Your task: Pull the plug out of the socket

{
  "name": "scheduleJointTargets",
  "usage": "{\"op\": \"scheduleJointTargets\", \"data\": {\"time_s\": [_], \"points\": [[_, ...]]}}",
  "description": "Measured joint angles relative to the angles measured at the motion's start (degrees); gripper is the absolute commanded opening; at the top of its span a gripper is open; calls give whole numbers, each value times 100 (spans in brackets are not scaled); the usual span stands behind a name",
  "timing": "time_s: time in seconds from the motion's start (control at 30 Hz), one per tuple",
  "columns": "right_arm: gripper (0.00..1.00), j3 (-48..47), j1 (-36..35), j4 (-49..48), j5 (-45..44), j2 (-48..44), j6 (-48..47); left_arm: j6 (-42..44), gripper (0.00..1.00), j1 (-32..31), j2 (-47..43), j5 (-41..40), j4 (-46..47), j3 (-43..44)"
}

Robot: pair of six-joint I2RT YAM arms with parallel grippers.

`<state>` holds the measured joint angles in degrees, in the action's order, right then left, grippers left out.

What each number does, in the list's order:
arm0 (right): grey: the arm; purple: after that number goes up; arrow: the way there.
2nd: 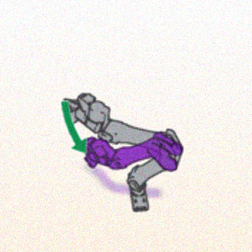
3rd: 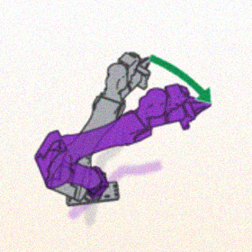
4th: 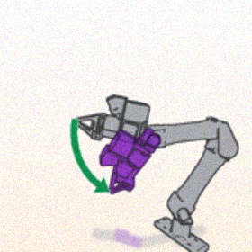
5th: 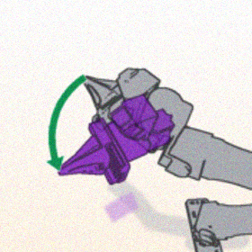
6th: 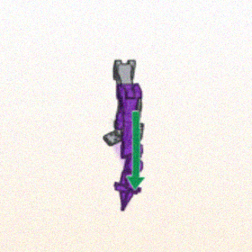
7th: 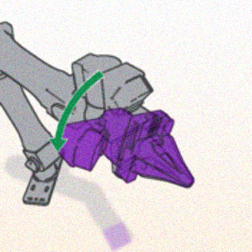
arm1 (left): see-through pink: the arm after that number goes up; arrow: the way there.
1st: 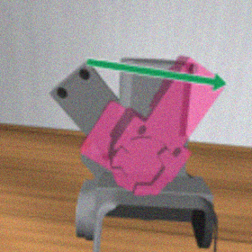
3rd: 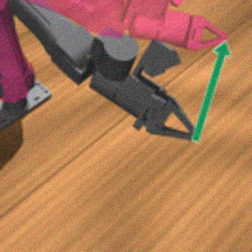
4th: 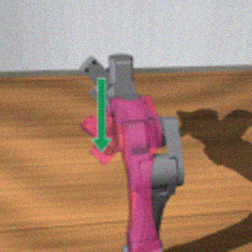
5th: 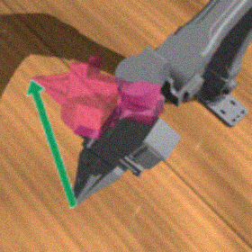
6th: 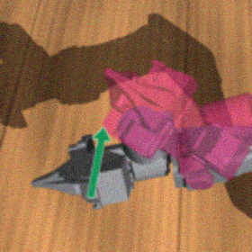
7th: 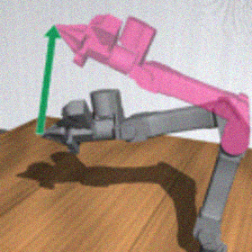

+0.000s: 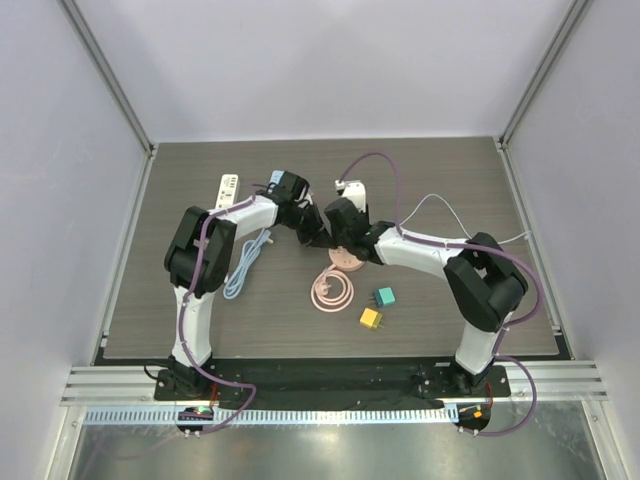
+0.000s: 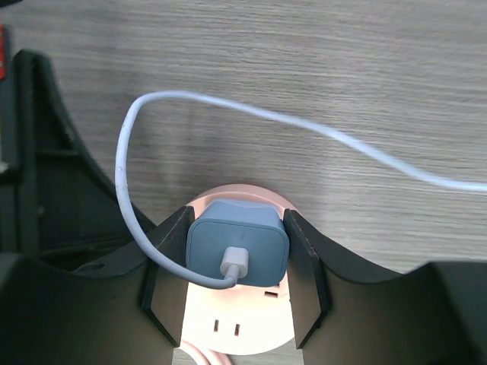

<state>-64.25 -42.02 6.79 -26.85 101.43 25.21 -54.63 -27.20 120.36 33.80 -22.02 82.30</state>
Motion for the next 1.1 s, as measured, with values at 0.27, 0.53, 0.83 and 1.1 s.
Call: {"op": "scheduleJointTargets", "data": {"time_s": [0.27,0.53,0.83,1.1], "points": [[1,-120,-24,234,-90,44,-52,44,0,-4,0,98,-162,2],[1,37,544,94,678,-208,372,175,0,-4,76,-306,-164,7],[1,-629,-723,101,-599,-245,-31,302,0,90,212,-243,-50,-118],[1,-490,-249,208,-638,-284,50,411,0,400,-505,-483,35,-498]]}}
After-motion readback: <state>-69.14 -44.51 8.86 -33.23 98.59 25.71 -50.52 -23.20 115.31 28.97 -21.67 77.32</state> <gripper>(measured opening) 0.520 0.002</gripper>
